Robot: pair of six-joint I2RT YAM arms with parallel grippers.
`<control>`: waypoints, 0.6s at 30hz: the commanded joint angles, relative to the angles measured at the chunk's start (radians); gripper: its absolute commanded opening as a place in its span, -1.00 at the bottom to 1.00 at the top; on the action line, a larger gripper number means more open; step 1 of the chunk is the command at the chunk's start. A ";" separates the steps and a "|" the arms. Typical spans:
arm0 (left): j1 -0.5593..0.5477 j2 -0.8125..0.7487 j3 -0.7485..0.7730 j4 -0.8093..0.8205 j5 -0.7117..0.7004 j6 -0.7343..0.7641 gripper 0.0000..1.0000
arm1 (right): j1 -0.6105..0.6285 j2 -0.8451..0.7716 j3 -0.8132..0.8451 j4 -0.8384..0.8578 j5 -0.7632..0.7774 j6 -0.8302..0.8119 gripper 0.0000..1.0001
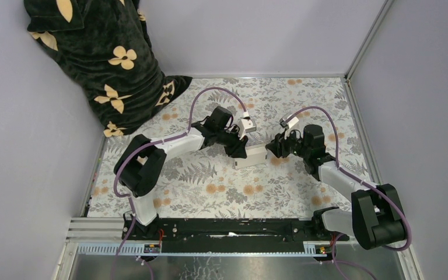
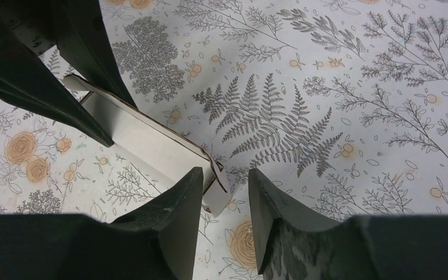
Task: Fold the paper box
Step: Close the paper box at the center of the board.
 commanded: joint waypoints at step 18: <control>0.005 0.077 -0.007 -0.101 -0.078 0.039 -0.53 | -0.044 0.085 0.075 0.066 -0.113 0.009 -0.38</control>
